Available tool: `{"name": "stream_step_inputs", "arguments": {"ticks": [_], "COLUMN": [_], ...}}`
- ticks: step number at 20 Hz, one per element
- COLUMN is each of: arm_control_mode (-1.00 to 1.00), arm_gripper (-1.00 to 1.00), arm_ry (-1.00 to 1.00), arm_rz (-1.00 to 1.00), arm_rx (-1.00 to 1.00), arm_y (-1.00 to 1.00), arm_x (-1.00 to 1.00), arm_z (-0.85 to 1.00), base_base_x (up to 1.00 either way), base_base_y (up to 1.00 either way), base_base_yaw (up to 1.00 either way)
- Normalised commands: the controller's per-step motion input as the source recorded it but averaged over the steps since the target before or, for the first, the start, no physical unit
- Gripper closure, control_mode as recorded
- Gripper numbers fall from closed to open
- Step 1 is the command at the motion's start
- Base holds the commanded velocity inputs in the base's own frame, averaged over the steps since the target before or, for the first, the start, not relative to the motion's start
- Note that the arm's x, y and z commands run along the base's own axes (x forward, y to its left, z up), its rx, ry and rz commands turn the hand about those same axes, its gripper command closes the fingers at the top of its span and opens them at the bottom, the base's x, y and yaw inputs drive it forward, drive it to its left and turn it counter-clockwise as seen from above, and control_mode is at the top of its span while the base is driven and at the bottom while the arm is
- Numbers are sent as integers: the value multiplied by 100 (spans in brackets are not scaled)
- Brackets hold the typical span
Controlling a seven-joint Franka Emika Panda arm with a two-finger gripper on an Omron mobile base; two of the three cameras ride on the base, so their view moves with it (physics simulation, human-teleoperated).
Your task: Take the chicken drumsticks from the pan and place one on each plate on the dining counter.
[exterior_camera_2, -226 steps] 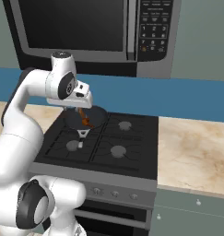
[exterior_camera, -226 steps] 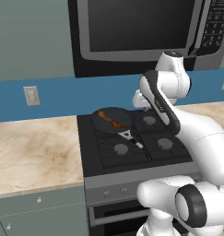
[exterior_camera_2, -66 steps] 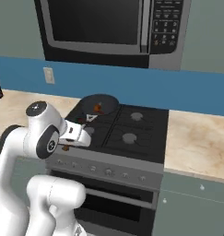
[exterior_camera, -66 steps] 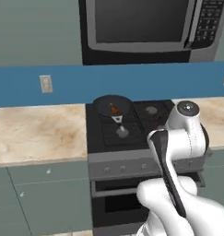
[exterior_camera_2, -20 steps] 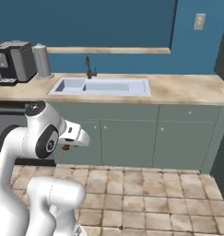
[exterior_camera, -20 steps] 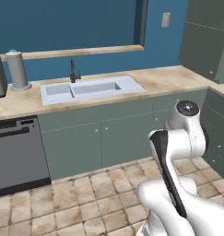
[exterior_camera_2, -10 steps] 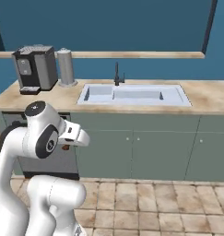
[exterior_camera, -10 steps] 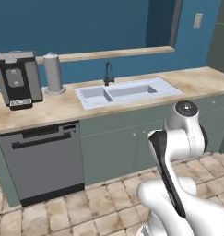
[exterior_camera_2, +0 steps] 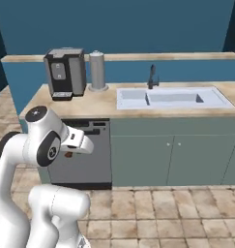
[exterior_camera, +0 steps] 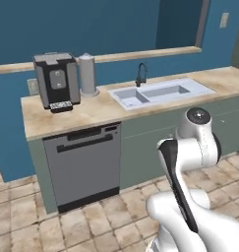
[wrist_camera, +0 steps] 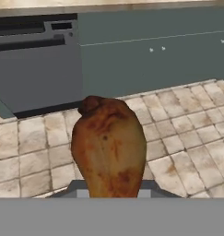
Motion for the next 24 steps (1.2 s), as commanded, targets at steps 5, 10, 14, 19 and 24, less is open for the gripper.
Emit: {"name": "stream_step_inputs", "arguments": {"ticks": [5, 10, 14, 19, 24], "arm_control_mode": [100, 100, 100, 100, 100], "arm_gripper": [100, 100, 100, 100, 100], "arm_ry": [0, 0, 0, 0, 0], "arm_rz": [0, 0, 0, 0, 0], "arm_rx": [0, 0, 0, 0, 0], "arm_y": [0, 0, 0, 0, 0], "arm_x": [0, 0, 0, 0, 0], "arm_z": [0, 0, 0, 0, 0], "base_base_x": [0, 4, 11, 6, 2], "base_base_y": [100, 100, 100, 100, 100], "base_base_yaw": [-32, -43, -45, -40, -36]}}
